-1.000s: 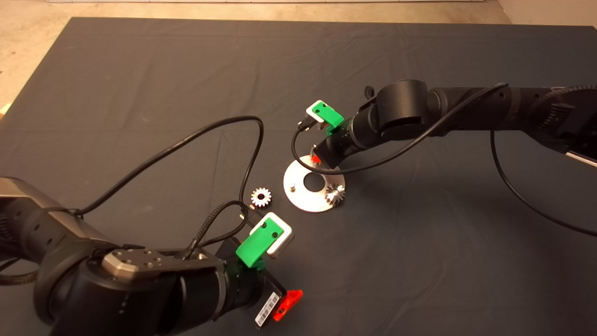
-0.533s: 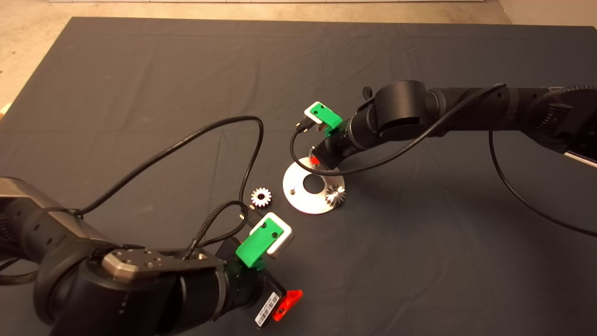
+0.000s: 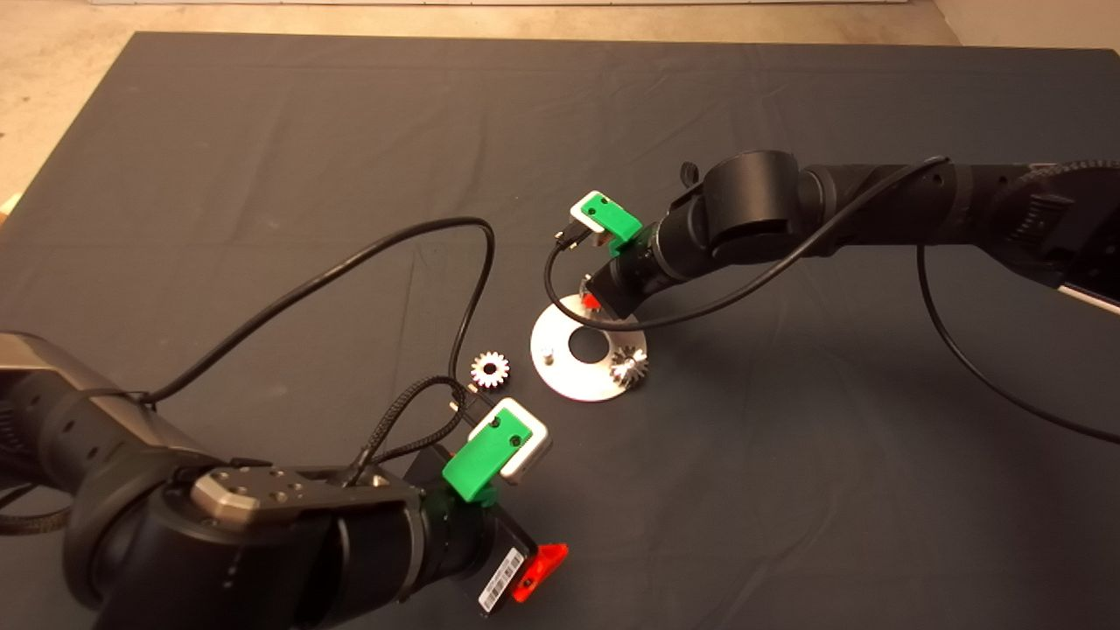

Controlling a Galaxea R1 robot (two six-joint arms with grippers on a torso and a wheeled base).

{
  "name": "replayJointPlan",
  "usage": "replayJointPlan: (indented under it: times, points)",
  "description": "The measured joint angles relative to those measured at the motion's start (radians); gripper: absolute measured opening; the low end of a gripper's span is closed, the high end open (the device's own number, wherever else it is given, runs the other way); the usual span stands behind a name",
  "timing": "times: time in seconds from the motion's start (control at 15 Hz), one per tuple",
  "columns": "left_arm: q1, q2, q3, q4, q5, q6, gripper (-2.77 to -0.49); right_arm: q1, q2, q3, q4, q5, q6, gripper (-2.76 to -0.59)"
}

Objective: Install three planetary gears onto the carrier pins

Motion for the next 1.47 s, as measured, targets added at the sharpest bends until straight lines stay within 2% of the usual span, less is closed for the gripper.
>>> replayJointPlan:
  times: [0.27,0.67,1.07,1.2,1.33,1.4,1.47]
  points:
    - [0.000,0.000,0.000,0.000,0.000,0.000,-0.75,0.000,0.000,0.000,0.000,0.000,0.000,-2.31]
    - [0.000,0.000,0.000,0.000,0.000,0.000,-0.75,-0.002,0.001,-0.001,0.000,-0.008,0.000,-2.20]
    - [0.000,0.000,0.000,0.000,0.000,0.000,-0.75,-0.002,0.000,-0.001,0.000,-0.011,-0.007,-2.20]
    - [-0.001,0.000,0.000,0.000,0.000,0.000,-0.75,-0.002,0.000,-0.001,0.000,-0.011,-0.007,-2.06]
    - [-0.006,0.000,0.000,0.000,0.000,0.000,-0.75,-0.002,-0.008,-0.001,0.001,-0.011,-0.007,-2.02]
    - [-0.006,0.000,0.000,0.000,0.000,0.000,-0.75,-0.002,-0.013,-0.001,0.001,-0.010,-0.007,-1.89]
    - [-0.006,0.000,0.000,0.000,0.000,0.000,-0.75,-0.002,-0.019,-0.001,0.001,-0.010,-0.006,-1.85]
